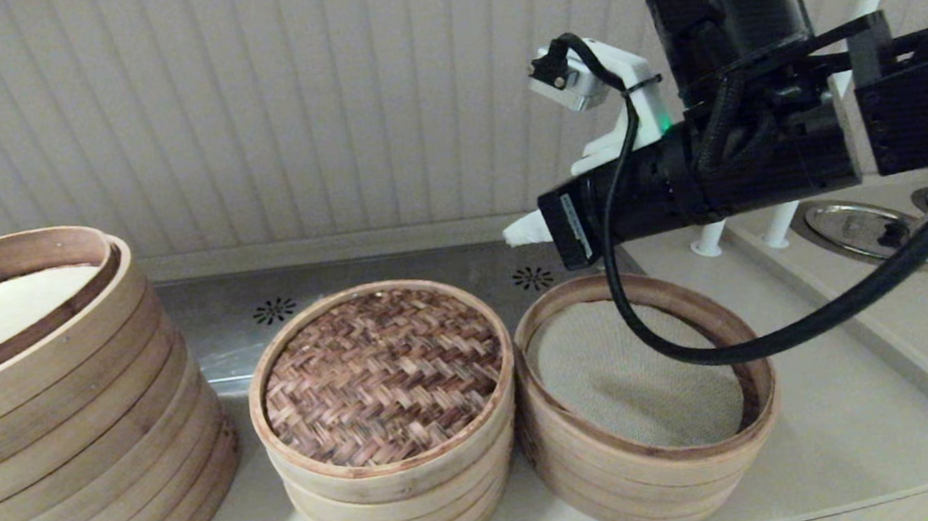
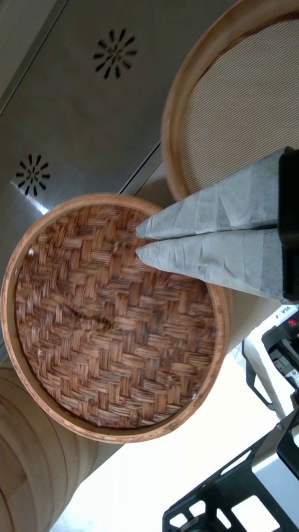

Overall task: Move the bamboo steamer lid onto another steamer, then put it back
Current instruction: Pick up the steamer

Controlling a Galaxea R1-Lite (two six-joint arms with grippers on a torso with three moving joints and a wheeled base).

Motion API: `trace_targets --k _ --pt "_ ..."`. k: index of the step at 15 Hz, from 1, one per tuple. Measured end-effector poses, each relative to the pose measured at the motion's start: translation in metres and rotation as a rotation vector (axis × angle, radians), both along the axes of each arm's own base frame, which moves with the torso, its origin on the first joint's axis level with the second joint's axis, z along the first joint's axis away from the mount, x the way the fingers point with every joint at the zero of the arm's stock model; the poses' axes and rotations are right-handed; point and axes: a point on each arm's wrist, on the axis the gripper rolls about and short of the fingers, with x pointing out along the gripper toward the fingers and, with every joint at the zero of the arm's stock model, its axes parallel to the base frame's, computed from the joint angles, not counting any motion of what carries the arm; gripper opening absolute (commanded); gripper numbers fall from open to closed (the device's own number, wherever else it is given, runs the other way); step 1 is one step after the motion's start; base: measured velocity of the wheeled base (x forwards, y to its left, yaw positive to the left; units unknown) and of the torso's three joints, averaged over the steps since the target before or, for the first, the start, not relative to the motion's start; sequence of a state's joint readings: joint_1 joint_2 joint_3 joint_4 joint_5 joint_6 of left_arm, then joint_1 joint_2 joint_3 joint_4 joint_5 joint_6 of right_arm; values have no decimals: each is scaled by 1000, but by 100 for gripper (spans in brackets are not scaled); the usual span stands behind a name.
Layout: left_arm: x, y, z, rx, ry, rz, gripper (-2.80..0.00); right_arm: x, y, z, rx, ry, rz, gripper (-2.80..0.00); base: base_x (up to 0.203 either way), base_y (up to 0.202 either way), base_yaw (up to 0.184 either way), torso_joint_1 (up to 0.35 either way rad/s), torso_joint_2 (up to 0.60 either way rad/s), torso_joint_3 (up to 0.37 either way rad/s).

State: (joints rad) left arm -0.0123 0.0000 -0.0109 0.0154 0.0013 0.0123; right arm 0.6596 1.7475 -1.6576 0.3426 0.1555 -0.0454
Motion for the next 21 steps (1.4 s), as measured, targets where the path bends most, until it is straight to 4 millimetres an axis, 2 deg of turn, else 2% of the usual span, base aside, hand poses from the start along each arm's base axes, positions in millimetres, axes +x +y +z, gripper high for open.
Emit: trace_targets --k 1,2,11,21 --pt "0 0 0 0 0 0 -280 2 5 -3 -7 2 6 -280 0 0 0 0 0 0" --pt "0 0 0 0 0 0 -280 3 11 -5 -22 -3 3 0 0 0 0 0 0 0" --pt "0 0 0 0 0 0 -280 8 50 -20 -47 -25 59 0 0 0 0 0 0 0" --pt "0 0 0 0 -1 0 -280 25 98 -59 -103 19 105 0 0 0 0 0 0 0"
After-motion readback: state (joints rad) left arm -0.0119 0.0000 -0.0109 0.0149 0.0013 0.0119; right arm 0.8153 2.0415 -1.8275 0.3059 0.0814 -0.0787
